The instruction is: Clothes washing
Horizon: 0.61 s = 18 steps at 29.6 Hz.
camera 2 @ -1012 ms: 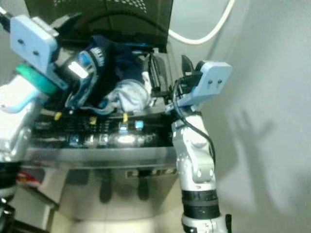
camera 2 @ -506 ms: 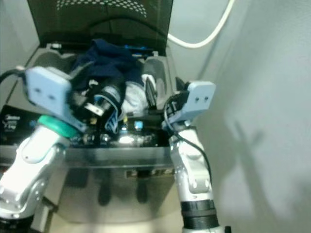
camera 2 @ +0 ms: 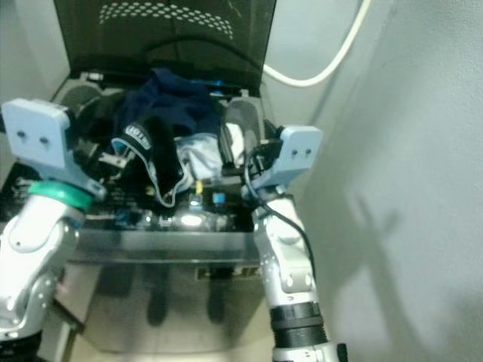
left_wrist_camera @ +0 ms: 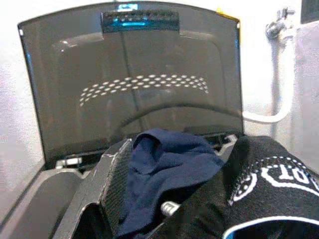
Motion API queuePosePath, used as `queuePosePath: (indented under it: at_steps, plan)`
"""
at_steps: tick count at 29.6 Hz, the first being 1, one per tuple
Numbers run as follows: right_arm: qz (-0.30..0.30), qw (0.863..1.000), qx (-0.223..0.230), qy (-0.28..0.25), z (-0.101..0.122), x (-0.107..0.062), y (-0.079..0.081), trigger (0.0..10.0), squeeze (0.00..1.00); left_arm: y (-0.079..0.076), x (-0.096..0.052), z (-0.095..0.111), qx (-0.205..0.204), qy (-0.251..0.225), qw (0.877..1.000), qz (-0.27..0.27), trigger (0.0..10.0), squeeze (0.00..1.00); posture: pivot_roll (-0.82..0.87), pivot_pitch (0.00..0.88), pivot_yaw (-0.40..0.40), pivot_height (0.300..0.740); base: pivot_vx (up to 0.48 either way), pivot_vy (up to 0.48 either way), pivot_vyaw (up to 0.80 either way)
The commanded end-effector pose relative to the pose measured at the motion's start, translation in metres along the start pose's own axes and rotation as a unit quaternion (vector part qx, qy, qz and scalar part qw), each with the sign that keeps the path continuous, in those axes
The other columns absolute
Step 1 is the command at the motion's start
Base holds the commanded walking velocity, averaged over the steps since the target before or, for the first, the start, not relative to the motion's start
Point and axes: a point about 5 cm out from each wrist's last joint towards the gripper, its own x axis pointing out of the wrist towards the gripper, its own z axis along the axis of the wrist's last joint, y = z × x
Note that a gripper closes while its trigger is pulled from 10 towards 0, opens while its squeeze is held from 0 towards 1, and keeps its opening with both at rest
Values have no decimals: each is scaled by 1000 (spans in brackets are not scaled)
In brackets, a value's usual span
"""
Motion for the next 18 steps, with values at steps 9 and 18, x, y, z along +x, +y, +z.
queuePosePath:
  at_steps: [9,18]
  plan:
    - [1,1000,-4,-7,1,-4,-2,10000,0,-1,-2,-9,19,15,1000,5,10000,0,106,19,-35,740,0,0,0]
    - [46,999,-15,-3,0,-1,-4,10000,0,27,2,-13,53,50,997,30,10000,0,136,36,-2,740,0,0,0]
